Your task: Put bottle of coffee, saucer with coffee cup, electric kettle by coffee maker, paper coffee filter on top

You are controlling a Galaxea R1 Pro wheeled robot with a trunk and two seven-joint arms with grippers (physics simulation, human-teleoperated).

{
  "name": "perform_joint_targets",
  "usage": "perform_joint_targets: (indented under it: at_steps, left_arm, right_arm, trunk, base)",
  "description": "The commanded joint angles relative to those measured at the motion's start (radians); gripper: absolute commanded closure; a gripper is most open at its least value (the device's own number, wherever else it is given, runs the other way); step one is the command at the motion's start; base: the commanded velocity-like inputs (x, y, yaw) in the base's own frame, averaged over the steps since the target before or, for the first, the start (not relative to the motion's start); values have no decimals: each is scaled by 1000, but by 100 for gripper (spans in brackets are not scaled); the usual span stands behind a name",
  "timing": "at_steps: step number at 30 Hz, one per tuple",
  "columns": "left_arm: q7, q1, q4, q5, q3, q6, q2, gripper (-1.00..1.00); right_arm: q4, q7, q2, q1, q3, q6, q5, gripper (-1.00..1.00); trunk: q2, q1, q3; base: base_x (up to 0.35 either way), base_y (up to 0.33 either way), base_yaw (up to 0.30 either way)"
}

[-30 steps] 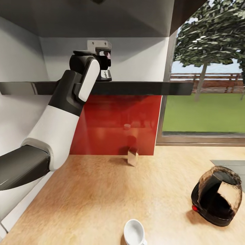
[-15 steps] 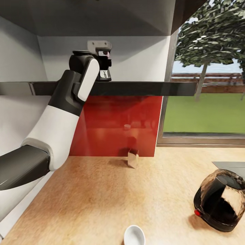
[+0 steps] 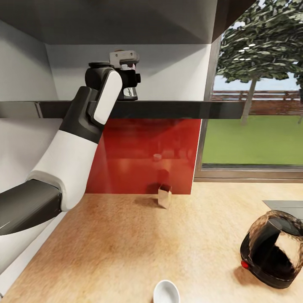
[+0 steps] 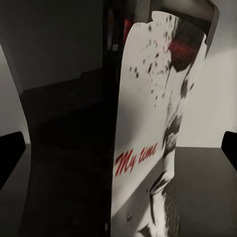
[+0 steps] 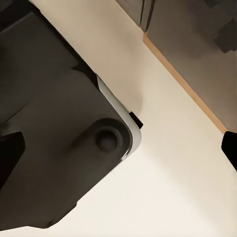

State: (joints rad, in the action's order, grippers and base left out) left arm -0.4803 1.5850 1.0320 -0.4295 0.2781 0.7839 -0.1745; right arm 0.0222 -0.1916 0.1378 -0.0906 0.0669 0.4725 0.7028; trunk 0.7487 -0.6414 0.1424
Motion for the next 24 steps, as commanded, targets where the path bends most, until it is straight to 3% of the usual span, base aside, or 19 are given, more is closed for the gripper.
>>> perform_joint_targets:
  at_steps: [1,19,24]
  left_arm:
    - [-10,1,0,-10,1,2,0,-100]
    - [-14,1,2,-8,1,0,0,-100]
    - [-49,1,2,-8,1,1,0,-100]
  right_arm:
    - [2,-3,0,-1,7,5,-9,-100]
    - [2,-4,0,-1,7,5,-9,-100]
    - [2,-4,0,-1,7,5,-9,-100]
  trunk:
    - [1,0,2]
    - [1,0,2]
    - [1,0,2]
  base:
    - [0,0,0]
    - [0,0,0]
    - [0,0,0]
